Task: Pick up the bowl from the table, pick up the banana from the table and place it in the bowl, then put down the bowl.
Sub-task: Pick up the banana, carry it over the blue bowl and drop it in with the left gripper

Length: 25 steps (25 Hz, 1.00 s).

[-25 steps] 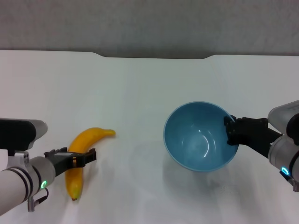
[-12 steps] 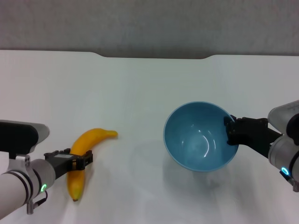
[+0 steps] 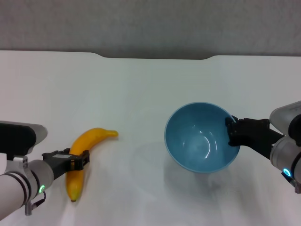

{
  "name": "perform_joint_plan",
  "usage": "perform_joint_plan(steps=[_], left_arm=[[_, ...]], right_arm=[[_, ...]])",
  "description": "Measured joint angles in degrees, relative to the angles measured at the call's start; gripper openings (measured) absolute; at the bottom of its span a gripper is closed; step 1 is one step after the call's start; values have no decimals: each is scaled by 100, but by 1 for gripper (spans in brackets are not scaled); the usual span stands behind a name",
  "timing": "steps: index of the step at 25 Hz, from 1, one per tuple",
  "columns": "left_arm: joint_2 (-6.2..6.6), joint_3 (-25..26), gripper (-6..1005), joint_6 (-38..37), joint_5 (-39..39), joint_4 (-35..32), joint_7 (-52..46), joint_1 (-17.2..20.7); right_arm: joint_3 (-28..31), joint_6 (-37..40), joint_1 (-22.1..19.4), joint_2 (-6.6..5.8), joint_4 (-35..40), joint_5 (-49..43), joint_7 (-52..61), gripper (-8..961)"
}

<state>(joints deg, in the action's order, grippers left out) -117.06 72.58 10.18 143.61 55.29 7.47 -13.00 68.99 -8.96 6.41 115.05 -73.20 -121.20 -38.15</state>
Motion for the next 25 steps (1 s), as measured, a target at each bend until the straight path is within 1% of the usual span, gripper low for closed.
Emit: perform_joint_plan(steps=[3,5,7,12,15,18,22,25], left_arm=[[3,18,536,-32,-21,91,0,72],[20,38,535,-33,-33,355,0,200],[35,82,539,-21,-32,772,0,381],[49,106,549,22,-99,2061,105,971],[48,7,555,20,-301,2597,178,1155],[52,-157,561,-13,-625,2971,284,1193],[54,-438,569,-137,-1033,3230,530,1155],[48,-848,575,-546,-1183,3281,906,1128]], right_arm=[[1,0,-9,0,-2,0,0,37],[6,0,-27,0,-2,0,0,37],[16,0,-40,0,-2,4,0,37],[8,-1,-41,0,43,24,0,37],[6,-1,-31,0,56,40,2,36],[-1,0,-4,0,65,56,27,36],[-98,-1,83,6,86,123,71,36],[-232,3,256,8,177,294,76,36]])
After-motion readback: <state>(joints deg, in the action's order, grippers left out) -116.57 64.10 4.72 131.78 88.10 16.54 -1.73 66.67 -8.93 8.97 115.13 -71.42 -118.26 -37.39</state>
